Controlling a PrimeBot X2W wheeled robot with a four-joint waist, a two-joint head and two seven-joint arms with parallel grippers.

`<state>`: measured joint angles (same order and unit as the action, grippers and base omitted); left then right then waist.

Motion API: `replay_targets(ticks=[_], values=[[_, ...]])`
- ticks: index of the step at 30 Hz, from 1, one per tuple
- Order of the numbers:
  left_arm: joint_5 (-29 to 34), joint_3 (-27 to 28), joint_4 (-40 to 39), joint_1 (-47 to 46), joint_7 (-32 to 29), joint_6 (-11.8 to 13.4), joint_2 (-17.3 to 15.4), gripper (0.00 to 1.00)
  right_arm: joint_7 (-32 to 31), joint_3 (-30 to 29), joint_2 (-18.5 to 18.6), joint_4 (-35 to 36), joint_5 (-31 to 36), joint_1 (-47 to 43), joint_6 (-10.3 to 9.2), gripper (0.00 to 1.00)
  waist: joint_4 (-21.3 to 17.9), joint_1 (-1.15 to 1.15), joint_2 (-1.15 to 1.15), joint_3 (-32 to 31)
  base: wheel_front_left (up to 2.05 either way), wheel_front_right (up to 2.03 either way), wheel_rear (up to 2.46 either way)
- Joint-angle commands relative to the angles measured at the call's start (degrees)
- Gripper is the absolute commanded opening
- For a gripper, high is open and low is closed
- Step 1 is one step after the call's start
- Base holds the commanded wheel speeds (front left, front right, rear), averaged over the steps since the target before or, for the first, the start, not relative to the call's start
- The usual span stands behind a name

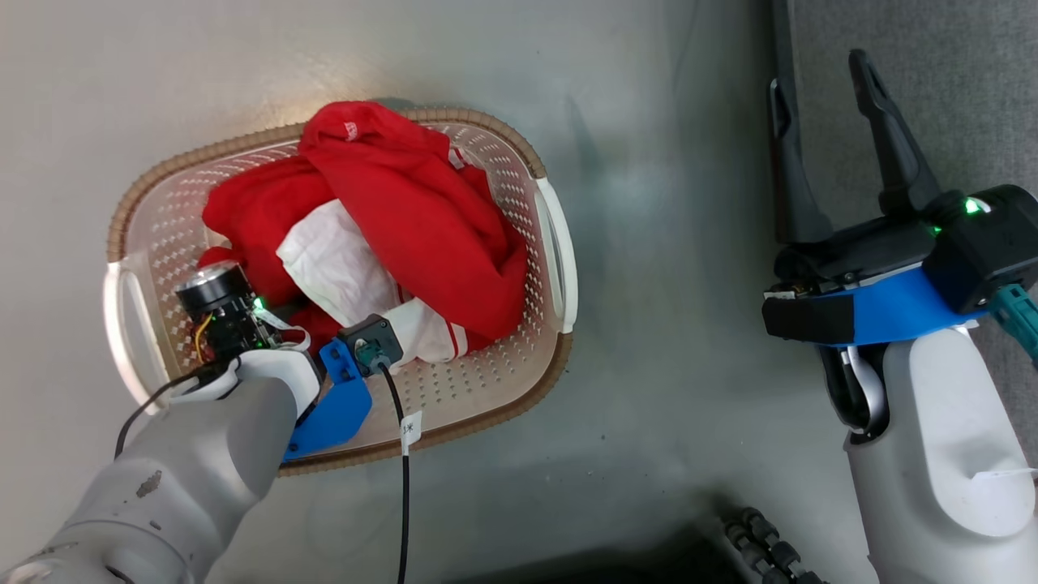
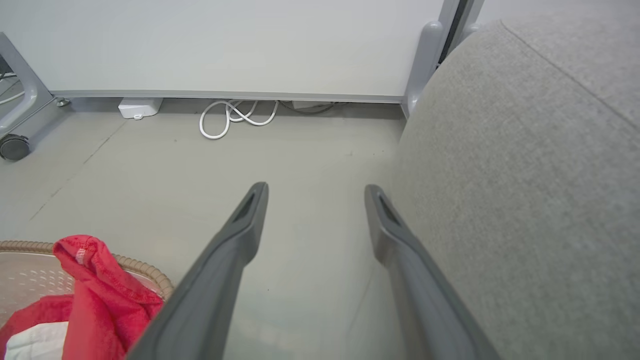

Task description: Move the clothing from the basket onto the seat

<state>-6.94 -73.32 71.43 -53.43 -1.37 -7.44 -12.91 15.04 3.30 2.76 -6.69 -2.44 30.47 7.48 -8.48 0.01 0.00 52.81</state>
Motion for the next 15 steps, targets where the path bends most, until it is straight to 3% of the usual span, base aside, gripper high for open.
replay_targets(ticks=[1,15], values=[[0.46,-0.19,0.24,-1.7,-0.6,-0.03,-0.44,1.0,0.22,-0.41,0.22,0.66,0.3,1.18,0.03,1.0,-0.74,-0.01,0.0,1.79,0.0,0.0,0.0],[1.94,-0.2,1.16,-4.51,-2.21,-0.04,-1.33,1.0,0.22,-1.4,0.21,2.74,-0.33,1.51,0.03,1.0,-2.01,-0.01,0.0,5.96,0.0,0.0,0.0]])
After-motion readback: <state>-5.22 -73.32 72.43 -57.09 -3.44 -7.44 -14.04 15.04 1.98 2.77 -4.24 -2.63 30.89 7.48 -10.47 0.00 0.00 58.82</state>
